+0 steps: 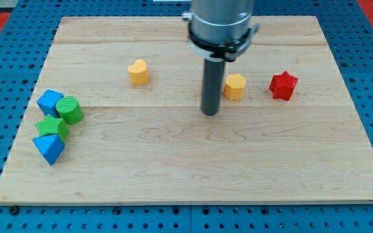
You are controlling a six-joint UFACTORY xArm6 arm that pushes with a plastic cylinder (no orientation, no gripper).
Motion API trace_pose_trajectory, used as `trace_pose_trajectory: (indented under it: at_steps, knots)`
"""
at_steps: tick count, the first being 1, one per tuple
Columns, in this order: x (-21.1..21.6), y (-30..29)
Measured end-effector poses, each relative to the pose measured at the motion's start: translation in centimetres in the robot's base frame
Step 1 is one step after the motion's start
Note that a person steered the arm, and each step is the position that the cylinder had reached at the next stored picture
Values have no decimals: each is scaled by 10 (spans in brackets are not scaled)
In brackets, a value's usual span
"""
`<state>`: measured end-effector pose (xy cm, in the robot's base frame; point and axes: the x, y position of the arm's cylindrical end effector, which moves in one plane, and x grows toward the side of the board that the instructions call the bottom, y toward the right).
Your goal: Place your arm to the left of the yellow heart
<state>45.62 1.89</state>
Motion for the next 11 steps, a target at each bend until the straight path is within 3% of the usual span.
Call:
trace_pose_trajectory:
  at_steps: [1, 2, 3, 4, 5, 6, 7, 8, 9, 10, 11]
  knots:
    - [-13, -54]
    - [-58, -6]
    - [-66, 71]
    - [-52, 67]
    - [2, -22]
    - [52, 1]
    - [57, -15]
    - [-10, -135]
    - [-50, -222]
    - [-95, -123]
    - [-105, 2]
